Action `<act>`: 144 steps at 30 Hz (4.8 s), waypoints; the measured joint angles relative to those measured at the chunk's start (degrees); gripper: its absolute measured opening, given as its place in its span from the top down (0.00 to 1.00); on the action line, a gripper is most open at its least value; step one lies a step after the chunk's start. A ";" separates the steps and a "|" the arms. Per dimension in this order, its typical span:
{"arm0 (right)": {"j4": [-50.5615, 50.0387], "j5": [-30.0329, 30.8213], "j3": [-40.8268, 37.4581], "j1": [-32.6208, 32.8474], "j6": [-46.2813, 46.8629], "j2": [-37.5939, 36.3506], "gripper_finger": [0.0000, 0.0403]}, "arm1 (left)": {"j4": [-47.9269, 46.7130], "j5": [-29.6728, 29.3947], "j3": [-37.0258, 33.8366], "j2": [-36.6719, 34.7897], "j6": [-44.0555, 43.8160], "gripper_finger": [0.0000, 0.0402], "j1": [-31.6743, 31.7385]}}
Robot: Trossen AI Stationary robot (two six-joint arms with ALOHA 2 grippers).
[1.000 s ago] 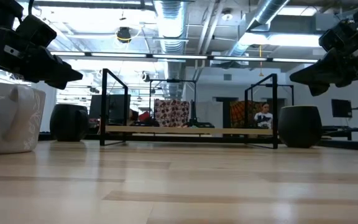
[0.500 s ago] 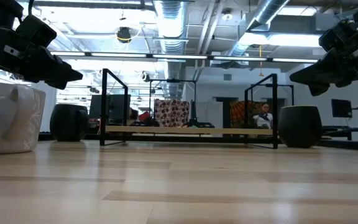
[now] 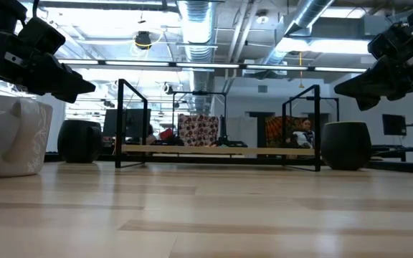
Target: Place coffee mugs
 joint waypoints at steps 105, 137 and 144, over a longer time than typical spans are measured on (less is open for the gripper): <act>0.02 0.02 -0.01 0.00 0.00 -0.01 0.88 | 0.00 -0.01 0.00 0.00 0.00 1.00 0.00; 0.01 0.02 0.00 0.01 0.00 0.00 0.88 | 14.56 -13.30 14.70 10.71 -6.77 0.91 0.04; 0.02 0.02 -0.02 0.00 0.00 0.00 0.88 | -24.59 -32.95 43.94 29.07 -4.95 0.70 8.12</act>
